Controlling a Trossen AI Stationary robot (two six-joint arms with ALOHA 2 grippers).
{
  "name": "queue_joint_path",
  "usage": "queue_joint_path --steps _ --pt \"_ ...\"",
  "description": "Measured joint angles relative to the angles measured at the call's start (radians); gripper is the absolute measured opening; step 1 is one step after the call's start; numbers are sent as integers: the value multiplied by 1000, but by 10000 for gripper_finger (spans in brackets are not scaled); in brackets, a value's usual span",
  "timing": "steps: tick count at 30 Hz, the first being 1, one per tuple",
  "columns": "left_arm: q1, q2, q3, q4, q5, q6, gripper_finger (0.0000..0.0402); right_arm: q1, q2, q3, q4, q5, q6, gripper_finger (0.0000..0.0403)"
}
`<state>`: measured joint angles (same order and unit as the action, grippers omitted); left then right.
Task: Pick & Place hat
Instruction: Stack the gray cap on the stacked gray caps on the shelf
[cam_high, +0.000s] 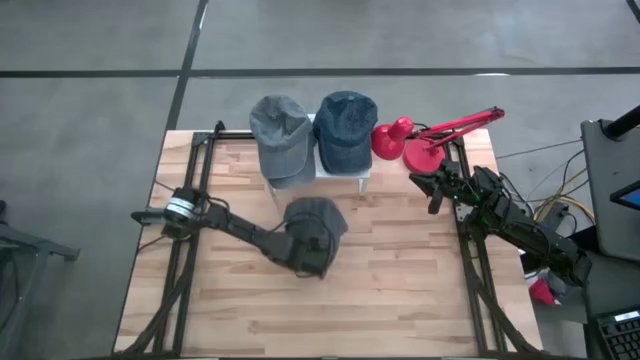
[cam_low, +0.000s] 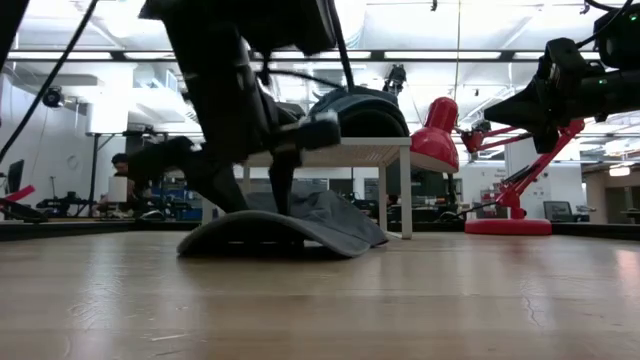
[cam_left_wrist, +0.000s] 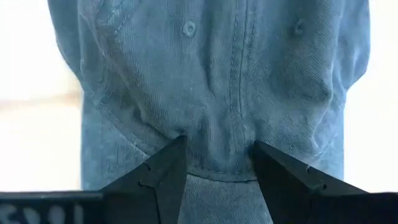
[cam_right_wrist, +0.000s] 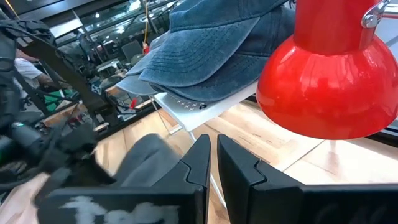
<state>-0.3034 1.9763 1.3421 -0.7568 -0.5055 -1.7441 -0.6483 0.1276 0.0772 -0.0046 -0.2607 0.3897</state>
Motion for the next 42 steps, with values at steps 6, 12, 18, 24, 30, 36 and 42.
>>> queue_joint_path --steps 6,12,18,24,30,36,42 --pt "-118 1 149 -266 39 -195 180 0 0 0 -8 0 0 27" --pt "-160 1 275 -484 -92 -263 158 0 0 0 -23 0 0 27" --pt "-127 1 271 -471 -100 -248 154 0 0 0 -23 0 0 27" --pt "-105 1 276 -427 -133 -245 154 0 0 0 -23 0 0 27" --pt "-103 1 276 -417 -133 -156 154 0 0 0 -23 0 0 27" --pt "-99 1 275 -417 -133 -173 154 0 0 0 -22 0 0 27" --pt "-94 1 275 -417 -133 -198 183 0 0 0 -22 0 0 27"
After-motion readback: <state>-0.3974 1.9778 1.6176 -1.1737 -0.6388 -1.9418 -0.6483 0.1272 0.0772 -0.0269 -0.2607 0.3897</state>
